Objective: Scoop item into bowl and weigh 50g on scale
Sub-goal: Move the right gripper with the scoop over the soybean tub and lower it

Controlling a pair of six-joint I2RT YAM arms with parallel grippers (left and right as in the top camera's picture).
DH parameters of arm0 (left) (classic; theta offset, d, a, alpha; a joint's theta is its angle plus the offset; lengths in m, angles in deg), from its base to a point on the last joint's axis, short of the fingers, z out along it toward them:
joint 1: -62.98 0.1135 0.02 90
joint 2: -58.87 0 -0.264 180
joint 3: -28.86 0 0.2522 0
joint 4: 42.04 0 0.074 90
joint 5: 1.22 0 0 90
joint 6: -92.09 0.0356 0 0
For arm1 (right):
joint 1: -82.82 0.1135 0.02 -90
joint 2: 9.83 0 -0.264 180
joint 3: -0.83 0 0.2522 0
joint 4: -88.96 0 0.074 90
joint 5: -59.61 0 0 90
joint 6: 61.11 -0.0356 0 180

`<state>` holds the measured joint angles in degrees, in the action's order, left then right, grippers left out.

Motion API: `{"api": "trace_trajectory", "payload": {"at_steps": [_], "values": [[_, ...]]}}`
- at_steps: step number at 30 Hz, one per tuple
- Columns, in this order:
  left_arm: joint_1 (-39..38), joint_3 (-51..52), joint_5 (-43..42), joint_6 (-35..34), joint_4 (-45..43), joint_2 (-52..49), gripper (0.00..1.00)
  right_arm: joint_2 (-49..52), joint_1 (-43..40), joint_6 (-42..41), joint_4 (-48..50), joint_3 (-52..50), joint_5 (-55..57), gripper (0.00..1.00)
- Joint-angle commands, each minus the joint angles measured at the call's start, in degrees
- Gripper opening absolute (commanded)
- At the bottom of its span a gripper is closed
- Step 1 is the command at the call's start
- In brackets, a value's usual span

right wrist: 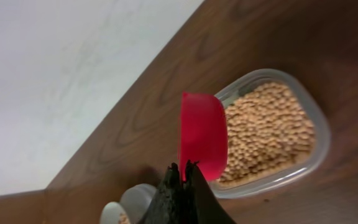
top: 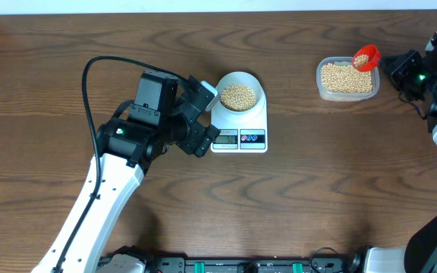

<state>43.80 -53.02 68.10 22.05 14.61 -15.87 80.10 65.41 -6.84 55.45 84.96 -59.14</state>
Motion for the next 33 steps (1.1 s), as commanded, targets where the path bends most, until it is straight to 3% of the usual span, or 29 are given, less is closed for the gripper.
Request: {"api": "trace_trajectory", "payload": {"at_steps": [1, 15, 33], "values": [[0.2, 0.22, -0.31, 0.79, -0.11, 0.26, 0.84, -0.57, 0.63, 3.13, -1.01, 0.09, 3.3, 0.01], [0.2, 0.22, -0.31, 0.79, -0.09, 0.26, 0.84, -0.57, 2.58, 11.17, -5.92, 0.09, 9.68, 0.01], [0.2, 0.22, -0.31, 0.79, -0.09, 0.26, 0.84, -0.55, 14.19, 17.27, -6.16, 0.09, 39.87, 0.01]]}}
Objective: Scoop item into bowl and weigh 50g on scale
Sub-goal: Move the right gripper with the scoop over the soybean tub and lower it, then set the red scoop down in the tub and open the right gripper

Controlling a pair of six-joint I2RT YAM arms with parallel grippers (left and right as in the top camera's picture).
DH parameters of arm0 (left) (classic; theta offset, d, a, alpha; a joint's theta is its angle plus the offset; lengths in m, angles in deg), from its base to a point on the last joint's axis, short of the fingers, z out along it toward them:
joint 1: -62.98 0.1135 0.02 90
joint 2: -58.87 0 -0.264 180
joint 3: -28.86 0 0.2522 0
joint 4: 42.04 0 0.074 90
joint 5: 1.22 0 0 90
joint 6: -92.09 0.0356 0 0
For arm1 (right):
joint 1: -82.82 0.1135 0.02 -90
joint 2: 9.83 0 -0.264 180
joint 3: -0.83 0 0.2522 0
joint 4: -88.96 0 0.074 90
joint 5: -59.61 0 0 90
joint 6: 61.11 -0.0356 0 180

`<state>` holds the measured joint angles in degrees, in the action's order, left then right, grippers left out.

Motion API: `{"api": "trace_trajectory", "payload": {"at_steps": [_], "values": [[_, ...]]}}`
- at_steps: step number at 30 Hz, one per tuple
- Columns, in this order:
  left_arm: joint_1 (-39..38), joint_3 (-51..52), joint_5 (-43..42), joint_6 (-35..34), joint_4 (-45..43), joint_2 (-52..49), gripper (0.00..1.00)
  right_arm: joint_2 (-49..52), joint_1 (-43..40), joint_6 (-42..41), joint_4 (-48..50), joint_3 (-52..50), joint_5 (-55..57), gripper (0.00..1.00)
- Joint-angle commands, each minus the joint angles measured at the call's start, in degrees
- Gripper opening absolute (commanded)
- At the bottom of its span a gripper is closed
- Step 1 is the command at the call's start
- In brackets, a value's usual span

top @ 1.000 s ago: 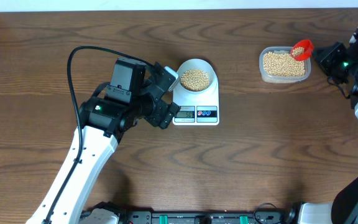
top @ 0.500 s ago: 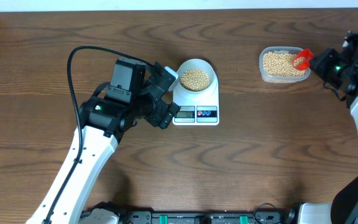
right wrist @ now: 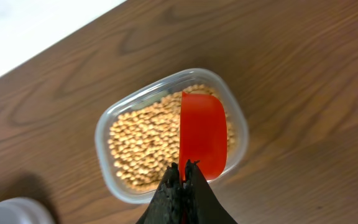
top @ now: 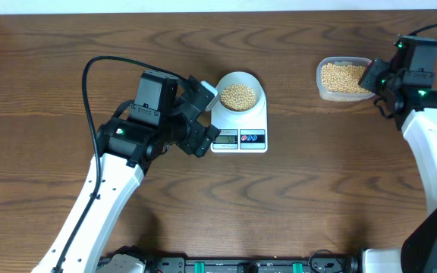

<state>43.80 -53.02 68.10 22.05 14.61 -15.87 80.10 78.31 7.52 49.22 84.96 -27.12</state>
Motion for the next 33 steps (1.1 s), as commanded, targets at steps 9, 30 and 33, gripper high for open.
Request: {"api": "trace_trajectory", "payload": {"at_steps": [9, 30, 33], "values": [[0.2, 0.22, -0.31, 0.79, -0.09, 0.26, 0.84, -0.52, 4.31, 11.91, 2.38, 0.09, 8.85, 0.01], [0.2, 0.22, -0.31, 0.79, -0.11, 0.26, 0.84, 0.24, 10.16, 35.93, 3.48, 0.09, 13.38, 0.01], [0.2, 0.22, -0.31, 0.79, -0.09, 0.26, 0.84, 0.24, 10.75, 38.4, 3.48, 0.09, 13.38, 0.01]]}}
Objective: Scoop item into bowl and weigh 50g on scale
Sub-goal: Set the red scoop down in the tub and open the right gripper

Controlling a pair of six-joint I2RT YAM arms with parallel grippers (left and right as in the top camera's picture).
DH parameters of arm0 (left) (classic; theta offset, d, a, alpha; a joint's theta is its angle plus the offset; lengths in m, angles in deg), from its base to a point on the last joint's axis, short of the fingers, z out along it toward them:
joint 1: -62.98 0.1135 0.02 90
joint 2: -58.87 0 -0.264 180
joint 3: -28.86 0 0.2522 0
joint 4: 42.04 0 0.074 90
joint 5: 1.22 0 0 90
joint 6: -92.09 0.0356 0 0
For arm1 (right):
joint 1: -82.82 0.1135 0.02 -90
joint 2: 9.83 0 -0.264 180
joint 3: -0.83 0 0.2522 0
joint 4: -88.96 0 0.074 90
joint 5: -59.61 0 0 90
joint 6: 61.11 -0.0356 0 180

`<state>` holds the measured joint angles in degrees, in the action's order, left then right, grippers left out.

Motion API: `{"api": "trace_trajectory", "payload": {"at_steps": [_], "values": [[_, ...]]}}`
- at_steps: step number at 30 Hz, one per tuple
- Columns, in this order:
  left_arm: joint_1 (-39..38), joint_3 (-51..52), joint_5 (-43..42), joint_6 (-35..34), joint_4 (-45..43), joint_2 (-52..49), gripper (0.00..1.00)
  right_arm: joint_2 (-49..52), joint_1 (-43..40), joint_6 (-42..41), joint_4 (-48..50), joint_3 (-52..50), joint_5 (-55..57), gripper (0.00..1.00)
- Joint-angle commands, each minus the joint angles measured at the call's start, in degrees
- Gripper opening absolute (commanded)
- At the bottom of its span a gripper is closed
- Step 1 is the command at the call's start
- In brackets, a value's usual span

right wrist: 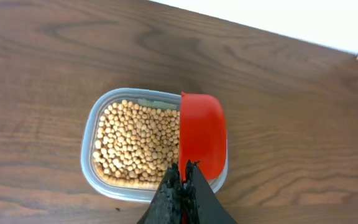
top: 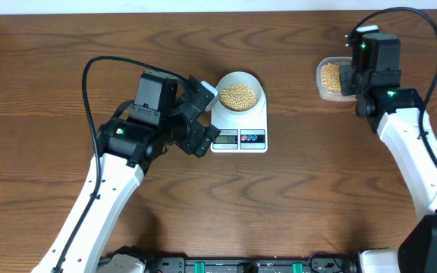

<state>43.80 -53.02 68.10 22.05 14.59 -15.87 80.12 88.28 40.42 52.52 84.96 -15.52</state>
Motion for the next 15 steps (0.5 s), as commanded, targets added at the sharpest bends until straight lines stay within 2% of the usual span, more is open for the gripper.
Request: {"api": "trace_trajectory", "payload": {"at_steps": [1, 9, 12, 15], "values": [[0.2, 0.22, -0.31, 0.79, -0.07, 0.26, 0.85, 0.22, 0.9, 6.23, 0.17, 0.09, 1.75, 0.01], [0.2, 0.22, -0.31, 0.79, -0.07, 0.26, 0.84, 0.22, 0.98, 6.19, 0.17, 0.09, 1.73, 0.01], [0.2, 0.22, -0.31, 0.79, -0.07, 0.26, 0.85, 0.22, 0.96, 1.68, 0.22, 0.09, 1.7, 0.01], [0.2, 0.22, -0.31, 0.79, -0.07, 0.26, 0.84, 0.22, 0.96, -8.46, 0.13, 0.07, 1.25, 0.01]]}}
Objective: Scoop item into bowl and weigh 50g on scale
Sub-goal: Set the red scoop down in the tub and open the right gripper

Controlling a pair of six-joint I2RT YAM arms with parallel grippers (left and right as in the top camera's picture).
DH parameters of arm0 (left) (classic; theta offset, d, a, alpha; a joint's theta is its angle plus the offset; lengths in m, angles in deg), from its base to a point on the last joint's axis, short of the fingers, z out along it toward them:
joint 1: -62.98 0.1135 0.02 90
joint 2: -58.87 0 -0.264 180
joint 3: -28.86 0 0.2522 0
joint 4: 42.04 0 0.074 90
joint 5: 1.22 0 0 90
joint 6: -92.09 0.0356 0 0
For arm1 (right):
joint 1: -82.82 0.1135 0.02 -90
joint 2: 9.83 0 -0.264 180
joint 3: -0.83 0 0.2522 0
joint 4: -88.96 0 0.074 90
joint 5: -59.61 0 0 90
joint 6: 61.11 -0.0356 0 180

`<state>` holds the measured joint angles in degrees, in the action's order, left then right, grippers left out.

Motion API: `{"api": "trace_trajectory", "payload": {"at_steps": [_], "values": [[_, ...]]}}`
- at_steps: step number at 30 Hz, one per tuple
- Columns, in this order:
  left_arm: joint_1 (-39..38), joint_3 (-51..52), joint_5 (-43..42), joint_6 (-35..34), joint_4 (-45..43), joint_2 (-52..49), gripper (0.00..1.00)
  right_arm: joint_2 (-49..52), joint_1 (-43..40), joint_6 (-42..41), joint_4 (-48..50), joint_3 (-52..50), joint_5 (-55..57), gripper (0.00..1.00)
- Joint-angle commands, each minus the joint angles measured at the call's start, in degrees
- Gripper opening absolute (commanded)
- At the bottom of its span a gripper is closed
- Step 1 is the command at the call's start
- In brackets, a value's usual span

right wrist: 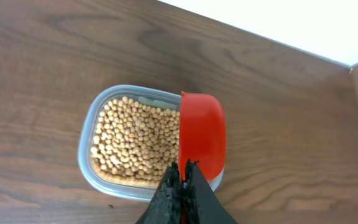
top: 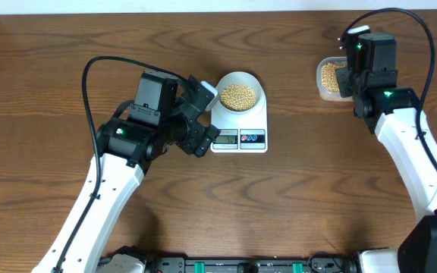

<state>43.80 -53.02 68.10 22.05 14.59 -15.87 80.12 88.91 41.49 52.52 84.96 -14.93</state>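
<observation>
A white bowl (top: 238,94) holding tan beans sits on the white scale (top: 240,138) at mid table. My left gripper (top: 206,120) is open at the scale's left edge, one finger by the bowl and one by the display. A clear tub of beans (right wrist: 132,140) stands at the far right, also in the overhead view (top: 328,77). My right gripper (right wrist: 183,167) is shut on the handle of a red scoop (right wrist: 202,134), which hangs over the tub's right end. Only the scoop's red back shows, so its contents are hidden. In the overhead view the right wrist covers it.
The table's back edge and a white wall (right wrist: 291,25) lie just beyond the tub. A black cable (top: 97,72) loops over the left arm. Bare brown wood (top: 302,189) lies between the scale and the tub and in front of both.
My right wrist has shifted slightly toward the back of the table, so the tub sits a little lower in its view. The scoop is still over the tub's right end. The left arm has not moved.
The right gripper first held the red scoop at the tub's back right corner, with the arm reaching in from the far right. Then the wrist stood turned over the tub's right side. Later it had come round further, and now the scoop hangs over the tub's right end.
</observation>
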Motion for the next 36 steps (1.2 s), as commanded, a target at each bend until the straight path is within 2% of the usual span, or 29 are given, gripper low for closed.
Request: {"api": "trace_trajectory", "payload": {"at_steps": [1, 6, 13, 19, 27, 30, 32, 33, 34, 36], "values": [[0.2, 0.22, -0.31, 0.79, -0.07, 0.26, 0.84, 0.22, 0.33, -13.99, 0.07, 0.07, 0.44, 0.01], [0.2, 0.22, -0.31, 0.79, -0.07, 0.26, 0.84, 0.57, 0.22, -38.36, -1.55, 0.0, 0.5, 0.02], [0.2, 0.22, -0.31, 0.79, -0.07, 0.26, 0.85, 5.03, 0.22, -60.72, -1.53, 0.0, 0.85, 0.02], [0.2, 0.22, -0.31, 0.79, -0.07, 0.26, 0.84, 8.94, 0.24, -66.9, -0.55, 0.0, 0.96, 0.01], [0.2, 0.22, -0.31, 0.79, -0.07, 0.26, 0.85, 9.16, 0.24, -66.29, -0.48, 0.0, 1.36, 0.02], [0.2, 0.22, -0.31, 0.79, -0.07, 0.26, 0.84, 9.16, 0.24, -64.61, -0.74, 0.0, 1.38, 0.31], [0.2, 0.22, -0.31, 0.79, -0.07, 0.26, 0.84, 9.16, 0.24, -64.19, -0.76, 0.0, 1.4, 0.53], [0.2, 0.22, -0.31, 0.79, -0.07, 0.26, 0.84, 9.16, 0.22, -64.17, -0.79, 0.0, 1.57, 0.79], [0.2, 0.22, -0.31, 0.79, -0.07, 0.26, 0.85, 9.03, 0.22, -64.15, -0.98, 0.0, 1.64, 0.99], [0.2, 0.22, -0.31, 0.79, -0.07, 0.26, 0.85, 8.87, 0.24, -64.17, -1.46, 0.02, 1.99, 0.99]]}}
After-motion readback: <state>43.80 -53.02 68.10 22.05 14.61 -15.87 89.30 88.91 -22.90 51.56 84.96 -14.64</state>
